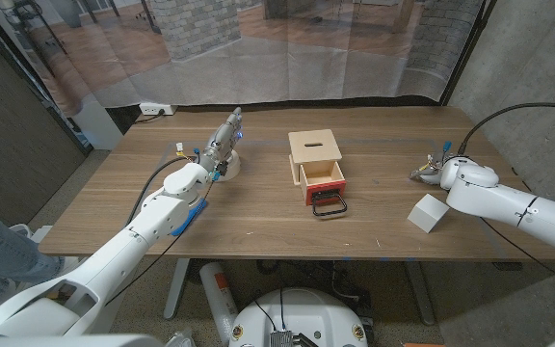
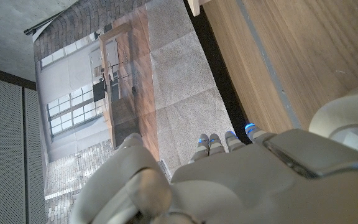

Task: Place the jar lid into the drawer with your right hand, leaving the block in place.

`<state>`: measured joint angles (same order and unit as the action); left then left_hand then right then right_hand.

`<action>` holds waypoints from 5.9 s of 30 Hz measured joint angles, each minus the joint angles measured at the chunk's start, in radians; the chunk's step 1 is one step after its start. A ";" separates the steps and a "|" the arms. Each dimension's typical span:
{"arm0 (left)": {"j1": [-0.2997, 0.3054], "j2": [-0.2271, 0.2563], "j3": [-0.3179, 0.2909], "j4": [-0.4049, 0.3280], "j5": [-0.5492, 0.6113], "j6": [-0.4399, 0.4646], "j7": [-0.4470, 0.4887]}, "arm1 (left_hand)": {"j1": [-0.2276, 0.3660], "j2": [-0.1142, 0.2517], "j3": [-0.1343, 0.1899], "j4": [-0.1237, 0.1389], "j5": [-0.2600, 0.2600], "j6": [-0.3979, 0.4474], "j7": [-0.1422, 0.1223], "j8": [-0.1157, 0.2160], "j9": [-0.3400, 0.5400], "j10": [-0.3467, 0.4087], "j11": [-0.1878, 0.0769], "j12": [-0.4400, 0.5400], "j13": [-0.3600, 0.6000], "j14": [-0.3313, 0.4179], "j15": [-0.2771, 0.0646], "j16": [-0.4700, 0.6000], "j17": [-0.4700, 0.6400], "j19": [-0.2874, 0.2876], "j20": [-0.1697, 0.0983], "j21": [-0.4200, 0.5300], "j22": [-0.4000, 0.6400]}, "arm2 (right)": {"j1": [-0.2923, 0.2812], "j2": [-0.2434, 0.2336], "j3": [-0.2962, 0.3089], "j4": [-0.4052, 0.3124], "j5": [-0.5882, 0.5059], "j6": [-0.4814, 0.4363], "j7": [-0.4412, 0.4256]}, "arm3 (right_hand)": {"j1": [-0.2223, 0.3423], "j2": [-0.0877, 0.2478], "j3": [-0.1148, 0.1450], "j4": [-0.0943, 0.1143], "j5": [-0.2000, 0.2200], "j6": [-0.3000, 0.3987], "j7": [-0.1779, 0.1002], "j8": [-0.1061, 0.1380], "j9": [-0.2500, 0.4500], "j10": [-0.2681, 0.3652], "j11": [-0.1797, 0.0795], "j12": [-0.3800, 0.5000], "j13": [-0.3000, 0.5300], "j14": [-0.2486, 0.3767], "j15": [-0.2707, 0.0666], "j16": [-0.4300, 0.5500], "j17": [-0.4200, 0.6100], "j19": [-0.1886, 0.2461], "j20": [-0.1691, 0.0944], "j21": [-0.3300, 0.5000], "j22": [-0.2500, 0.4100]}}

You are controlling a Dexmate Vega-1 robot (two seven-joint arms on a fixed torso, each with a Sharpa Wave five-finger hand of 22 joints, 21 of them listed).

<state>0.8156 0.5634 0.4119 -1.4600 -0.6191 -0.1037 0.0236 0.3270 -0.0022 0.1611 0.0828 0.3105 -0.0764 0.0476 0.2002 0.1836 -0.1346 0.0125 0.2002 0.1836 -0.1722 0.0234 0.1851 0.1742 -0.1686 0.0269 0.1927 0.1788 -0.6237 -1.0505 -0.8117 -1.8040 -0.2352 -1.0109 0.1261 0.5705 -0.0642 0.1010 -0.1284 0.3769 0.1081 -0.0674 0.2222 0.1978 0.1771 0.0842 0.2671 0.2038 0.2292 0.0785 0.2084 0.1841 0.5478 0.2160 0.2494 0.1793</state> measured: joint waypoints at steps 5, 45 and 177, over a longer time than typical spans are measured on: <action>-0.004 -0.001 0.002 0.002 0.000 0.004 0.000 | 0.000 0.000 0.000 0.000 0.000 0.002 -0.002 0.000 0.000 0.000 0.000 0.000 0.000 0.000 0.000 0.000 0.000 0.000 0.000 0.000 0.000 | 0.002 0.003 -0.001 0.009 0.000 0.000 -0.002 | 0.000 0.000 0.000 0.000 0.000 0.000 0.000 0.000 0.001 0.000 0.000 0.000 0.004 0.000 0.000 0.000 0.000 0.000 0.000 0.000 0.000; -0.032 -0.027 0.018 0.040 0.007 0.011 -0.006 | 0.004 0.004 -0.007 0.001 -0.004 0.020 0.006 0.000 0.000 0.005 -0.005 0.000 0.000 0.004 0.004 0.000 0.005 -0.001 0.009 0.000 0.000 | 0.054 0.033 -0.062 0.091 -0.008 -0.034 0.038 | 0.122 0.081 0.056 -0.020 -0.092 0.257 -0.054 0.081 0.033 0.202 -0.063 0.077 0.008 0.231 -0.099 0.029 0.005 0.219 -0.133 0.025 0.005; -0.032 -0.017 0.020 0.015 0.009 0.018 -0.015 | 0.013 0.013 -0.028 0.000 -0.011 0.030 0.006 0.000 0.000 0.011 -0.011 0.000 0.000 0.002 0.005 0.000 0.005 -0.002 0.027 0.000 0.003 | -0.079 -0.110 0.113 -0.210 0.023 -0.030 -0.090 | 0.320 0.154 0.159 -0.023 -0.190 0.371 -0.054 0.104 0.051 0.265 -0.090 0.085 0.015 0.271 -0.125 0.012 0.030 0.256 -0.193 0.011 0.009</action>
<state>0.7833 0.5466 0.4323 -1.4450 -0.6099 -0.0859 0.0083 0.3402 0.0109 0.1334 0.0827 0.2991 -0.0463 0.0533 0.2002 0.1836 -0.1239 0.0017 0.2003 0.1835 -0.1704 0.0286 0.1852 0.1789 -0.1704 0.0539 0.1928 0.1813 -0.7028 -1.1602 -0.6990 -2.0138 -0.2117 -1.0407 0.0357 0.8907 0.0899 0.2596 -0.1516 0.1874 0.4791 -0.1215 0.3261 0.2486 0.4417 -0.0054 0.3521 0.2184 0.5000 -0.0466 0.2201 0.2142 0.8038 0.0234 0.2608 0.1887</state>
